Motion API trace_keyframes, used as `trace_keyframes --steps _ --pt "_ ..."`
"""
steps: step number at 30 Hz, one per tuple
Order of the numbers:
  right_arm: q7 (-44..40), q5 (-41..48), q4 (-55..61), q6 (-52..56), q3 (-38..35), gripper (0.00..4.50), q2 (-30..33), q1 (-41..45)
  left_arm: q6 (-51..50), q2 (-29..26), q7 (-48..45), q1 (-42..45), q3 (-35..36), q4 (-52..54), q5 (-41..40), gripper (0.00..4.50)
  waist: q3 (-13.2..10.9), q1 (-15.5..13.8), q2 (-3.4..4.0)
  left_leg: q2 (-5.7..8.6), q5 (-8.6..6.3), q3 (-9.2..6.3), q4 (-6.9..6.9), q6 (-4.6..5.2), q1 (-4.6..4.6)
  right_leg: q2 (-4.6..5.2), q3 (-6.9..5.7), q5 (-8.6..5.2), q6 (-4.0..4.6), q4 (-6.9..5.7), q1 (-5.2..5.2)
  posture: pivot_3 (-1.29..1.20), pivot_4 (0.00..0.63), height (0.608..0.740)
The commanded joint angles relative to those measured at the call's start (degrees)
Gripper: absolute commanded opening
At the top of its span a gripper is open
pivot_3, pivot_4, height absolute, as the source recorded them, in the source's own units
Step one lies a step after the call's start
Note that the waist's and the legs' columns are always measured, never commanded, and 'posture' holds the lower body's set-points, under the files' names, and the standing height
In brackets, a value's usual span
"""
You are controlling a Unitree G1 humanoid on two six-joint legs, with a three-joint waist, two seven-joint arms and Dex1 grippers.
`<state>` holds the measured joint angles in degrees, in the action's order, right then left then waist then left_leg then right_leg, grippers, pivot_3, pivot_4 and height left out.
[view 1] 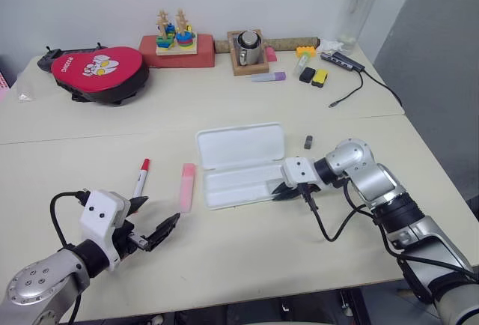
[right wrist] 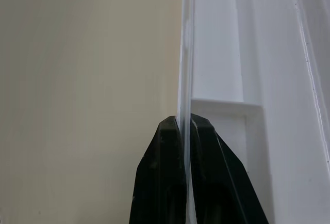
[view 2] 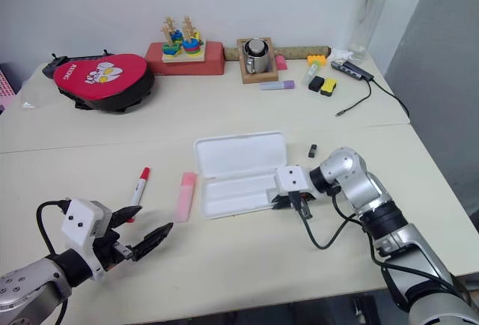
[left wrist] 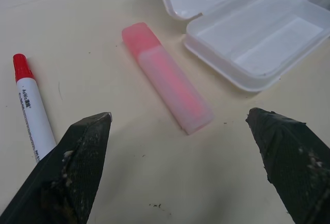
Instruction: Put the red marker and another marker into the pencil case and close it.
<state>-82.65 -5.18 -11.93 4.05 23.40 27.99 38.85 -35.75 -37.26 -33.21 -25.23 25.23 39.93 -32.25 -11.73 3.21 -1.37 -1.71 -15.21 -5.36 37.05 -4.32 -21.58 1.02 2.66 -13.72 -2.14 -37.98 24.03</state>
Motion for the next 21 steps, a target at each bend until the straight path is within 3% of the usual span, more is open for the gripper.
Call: trace_keyframes --steps 1,21 --pt "0.64 0.84 3.24 1.69 -0.07 0.05 1.35 -0.52 1.54 0.22 -0.17 0.29 -0.19 0.18 0.91 4.50 0.00 0.00 0.00 0.00 0.00 0.01 0.00 0.00 0.00 0.00 0.01 0.00 0.00 0.00 0.00 0.00 0.150 0.740" --pt "2.00 3.03 14.07 8.41 1.43 0.05 4.73 -4.32 3.38 1.04 -0.56 2.24 -3.73 -2.63 3.53 4.50 0.02 -0.06 -0.03 0.00 0.00 -0.01 0.01 0.01 0.01 0.00 -0.01 0.00 -0.01 -0.02 0.00 0.00 0.150 0.740"
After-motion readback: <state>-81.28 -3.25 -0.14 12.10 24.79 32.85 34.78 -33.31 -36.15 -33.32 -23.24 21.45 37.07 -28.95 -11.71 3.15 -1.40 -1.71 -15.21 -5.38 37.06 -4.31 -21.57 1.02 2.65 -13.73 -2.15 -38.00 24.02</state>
